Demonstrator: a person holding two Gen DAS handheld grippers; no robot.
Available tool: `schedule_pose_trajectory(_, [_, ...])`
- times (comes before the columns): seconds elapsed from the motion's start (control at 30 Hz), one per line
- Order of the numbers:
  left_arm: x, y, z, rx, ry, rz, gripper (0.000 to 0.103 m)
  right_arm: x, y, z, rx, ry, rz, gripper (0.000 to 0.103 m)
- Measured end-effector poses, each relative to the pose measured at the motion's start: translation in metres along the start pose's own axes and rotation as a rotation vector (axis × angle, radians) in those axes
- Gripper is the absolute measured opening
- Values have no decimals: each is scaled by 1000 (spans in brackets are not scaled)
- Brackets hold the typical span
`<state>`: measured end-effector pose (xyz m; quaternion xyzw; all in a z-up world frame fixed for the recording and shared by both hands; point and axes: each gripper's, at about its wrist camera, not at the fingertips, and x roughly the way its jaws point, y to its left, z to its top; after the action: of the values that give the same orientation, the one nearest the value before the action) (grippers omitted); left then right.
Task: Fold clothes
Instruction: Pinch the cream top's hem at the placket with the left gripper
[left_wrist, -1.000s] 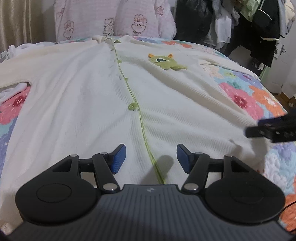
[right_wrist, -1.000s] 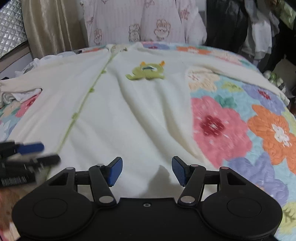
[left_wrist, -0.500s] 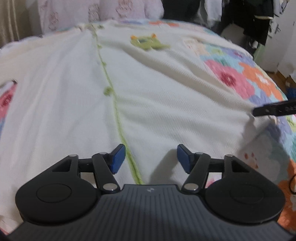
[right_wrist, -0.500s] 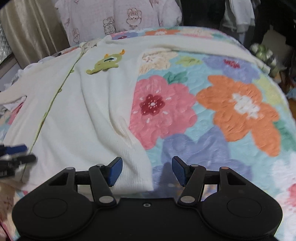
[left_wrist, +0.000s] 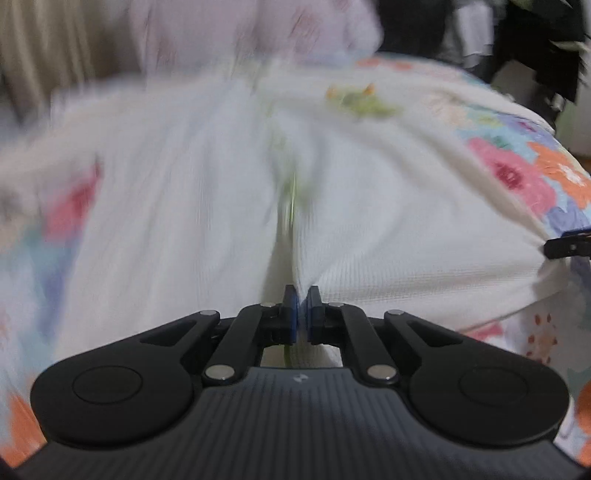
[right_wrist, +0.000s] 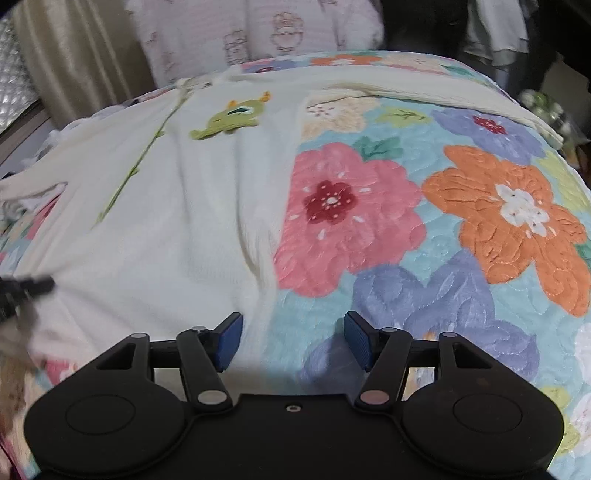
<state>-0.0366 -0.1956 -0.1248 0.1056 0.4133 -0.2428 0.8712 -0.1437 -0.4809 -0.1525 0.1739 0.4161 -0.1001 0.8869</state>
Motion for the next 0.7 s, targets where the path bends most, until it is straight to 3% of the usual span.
schedule_pose_trajectory(0.03, [7, 8, -5, -48, 39, -18, 4, 1, -3, -1, 19, 2, 13, 69])
schedule_pose_trajectory(0.27, [10, 12, -10, -111, 34, -67, 4, 5, -5, -2, 63, -6, 38, 69])
schedule_pose_trajectory(0.33, [11, 18, -11, -138, 33, -90, 4, 10, -2, -4, 46, 0, 64, 47])
schedule_pose_trajectory(0.37, [6, 21, -10, -147, 29, -95, 4, 14, 3, -6, 24, 11, 90, 9])
schedule_pose_trajectory(0.4, [1, 23, -8, -156, 26, -100, 4, 14, 8, -7, 2, 9, 104, 3])
schedule_pose_trajectory(0.53, [-14, 24, 0, -181, 22, -153, 4, -24, 25, -5, -119, -105, -20, 2])
schedule_pose_trajectory(0.6, [-13, 22, 0, -192, 43, -200, 4, -40, 27, -8, -137, -89, -95, 2])
schedule_pose_trajectory(0.7, [8, 9, -8, -149, 104, -166, 4, -23, 33, -18, -198, -29, -180, 2])
